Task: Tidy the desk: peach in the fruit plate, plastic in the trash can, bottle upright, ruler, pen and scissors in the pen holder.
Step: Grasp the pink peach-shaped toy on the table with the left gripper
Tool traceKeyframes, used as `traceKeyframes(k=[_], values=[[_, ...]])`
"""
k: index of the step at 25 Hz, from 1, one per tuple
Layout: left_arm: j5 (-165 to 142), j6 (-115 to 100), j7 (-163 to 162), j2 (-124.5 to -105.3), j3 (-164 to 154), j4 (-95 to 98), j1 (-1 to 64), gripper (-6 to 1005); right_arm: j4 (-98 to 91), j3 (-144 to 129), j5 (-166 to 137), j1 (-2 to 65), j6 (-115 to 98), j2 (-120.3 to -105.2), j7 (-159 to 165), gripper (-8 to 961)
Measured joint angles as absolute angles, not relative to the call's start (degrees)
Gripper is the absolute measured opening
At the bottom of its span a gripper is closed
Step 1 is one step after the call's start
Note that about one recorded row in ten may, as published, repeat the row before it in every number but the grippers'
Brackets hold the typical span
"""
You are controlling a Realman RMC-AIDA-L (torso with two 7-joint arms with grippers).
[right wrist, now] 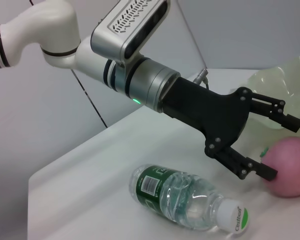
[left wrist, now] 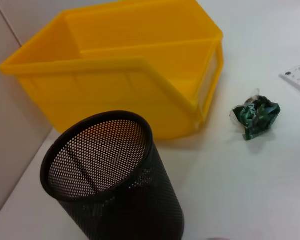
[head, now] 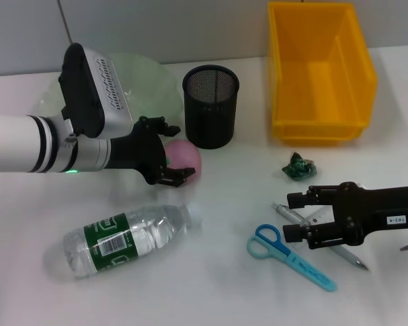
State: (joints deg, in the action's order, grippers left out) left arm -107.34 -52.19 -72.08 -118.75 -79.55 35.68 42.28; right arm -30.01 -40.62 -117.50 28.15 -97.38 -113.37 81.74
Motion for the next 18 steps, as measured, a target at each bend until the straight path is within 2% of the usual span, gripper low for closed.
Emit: traceKeyframes(k=[10,16,18], values=[[-107.31,-51.59,-72.06,-118.83,-80.89,35.23,42.46,832,-29.91,-40.51,-117.50,28.12,-97.38,-113.44,81.74,816],[-107.37,-51.59,-72.07,-118.83,-81.86,35.27,42.54,565,-29.99,-40.51,-117.51,28.12,-97.38,-113.50,81.74,816],[-107.44,-51.59,-72.07,-118.83,-81.88,35.32,42.54,515,-30.01,-40.51,-117.51,28.12,-97.38,-113.50,81.74,815]])
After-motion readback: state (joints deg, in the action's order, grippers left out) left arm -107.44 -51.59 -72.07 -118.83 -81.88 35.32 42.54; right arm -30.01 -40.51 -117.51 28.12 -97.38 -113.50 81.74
